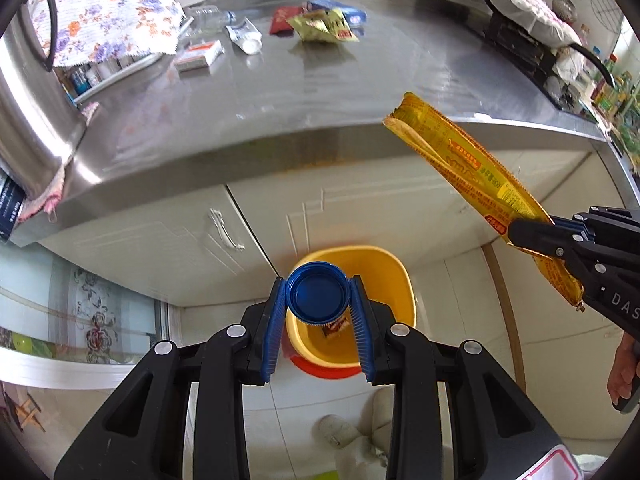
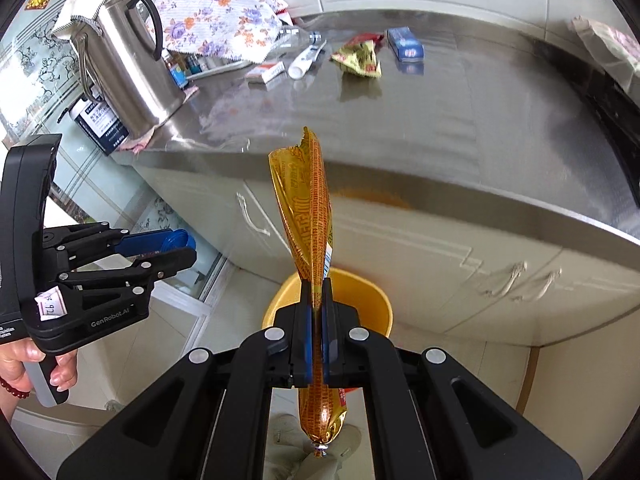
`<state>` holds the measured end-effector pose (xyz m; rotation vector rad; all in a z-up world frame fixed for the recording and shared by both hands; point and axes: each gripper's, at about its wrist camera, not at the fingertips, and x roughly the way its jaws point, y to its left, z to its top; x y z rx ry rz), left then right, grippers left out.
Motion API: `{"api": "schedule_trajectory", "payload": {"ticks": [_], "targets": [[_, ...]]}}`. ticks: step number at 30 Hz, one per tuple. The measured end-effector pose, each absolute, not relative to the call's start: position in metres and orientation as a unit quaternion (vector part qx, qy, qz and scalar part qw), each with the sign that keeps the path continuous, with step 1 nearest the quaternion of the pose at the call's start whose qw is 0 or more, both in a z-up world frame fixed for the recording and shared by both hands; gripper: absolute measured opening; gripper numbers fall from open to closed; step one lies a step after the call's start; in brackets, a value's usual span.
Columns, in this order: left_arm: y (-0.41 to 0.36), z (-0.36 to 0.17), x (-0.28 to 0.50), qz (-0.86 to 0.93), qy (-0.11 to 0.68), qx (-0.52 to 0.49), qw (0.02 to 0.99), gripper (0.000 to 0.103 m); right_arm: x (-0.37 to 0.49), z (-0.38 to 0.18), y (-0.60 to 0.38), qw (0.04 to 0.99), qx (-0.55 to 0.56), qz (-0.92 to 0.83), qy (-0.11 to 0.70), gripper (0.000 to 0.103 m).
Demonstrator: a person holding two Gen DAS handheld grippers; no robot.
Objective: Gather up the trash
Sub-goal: 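Carry the cap in the left gripper and the sausage in the right gripper over the bin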
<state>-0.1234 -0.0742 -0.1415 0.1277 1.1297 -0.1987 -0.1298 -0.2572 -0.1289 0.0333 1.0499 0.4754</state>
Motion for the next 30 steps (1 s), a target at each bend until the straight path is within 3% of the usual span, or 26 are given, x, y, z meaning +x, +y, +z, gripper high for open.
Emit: {"api": "schedule_trajectory", "payload": {"ticks": [7,21,30], "targets": [[-0.08,-0.192,-0.124,-0.119,0.57,0.072,0.81,0.031,-0.14,-0.171,-0.253,0.813,0.017,0.22,0.539,0.004],[-0.081,-0.328,-0.113,-0.162,0.648,0.112,0.736,0.031,-0.13,-0.306,-0.233,0.739,0.037,0.191,0.645,0.004],[-0.079,-0.378,-0.099,-0.165,0.677,0.113,0.709,0.031,-0.113,-0.357,-0.221,0.714,0.047,0.173,0.677,0.004]]}}
